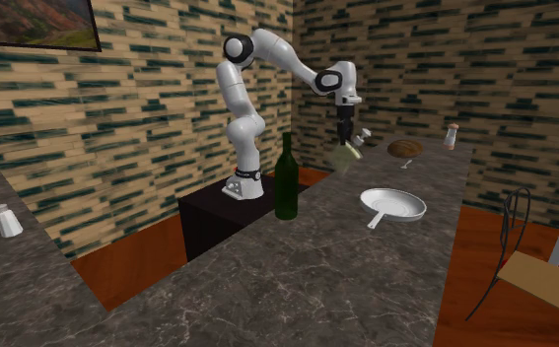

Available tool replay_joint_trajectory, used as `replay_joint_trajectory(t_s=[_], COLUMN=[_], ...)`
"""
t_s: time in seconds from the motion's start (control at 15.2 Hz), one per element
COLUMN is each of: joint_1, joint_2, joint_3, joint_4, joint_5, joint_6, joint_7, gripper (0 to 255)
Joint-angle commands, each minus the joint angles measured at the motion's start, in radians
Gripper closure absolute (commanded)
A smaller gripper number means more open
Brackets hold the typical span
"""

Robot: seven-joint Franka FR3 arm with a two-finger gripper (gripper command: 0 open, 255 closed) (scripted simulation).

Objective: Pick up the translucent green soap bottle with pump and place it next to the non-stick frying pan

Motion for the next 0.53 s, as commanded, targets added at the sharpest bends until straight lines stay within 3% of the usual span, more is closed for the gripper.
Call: replay_joint_trajectory(t_s=[0.0, 0.46], joint_1=[-0.002, -0.009], joint_2=[0.01, 0.06], joint_3=[0.003, 0.015], joint_4=[-0.019, -0.073], joint_5=[-0.004, -0.027], joint_6=[0.029, 0.13], joint_7=[0.006, 0.035], gripper=[255, 255])
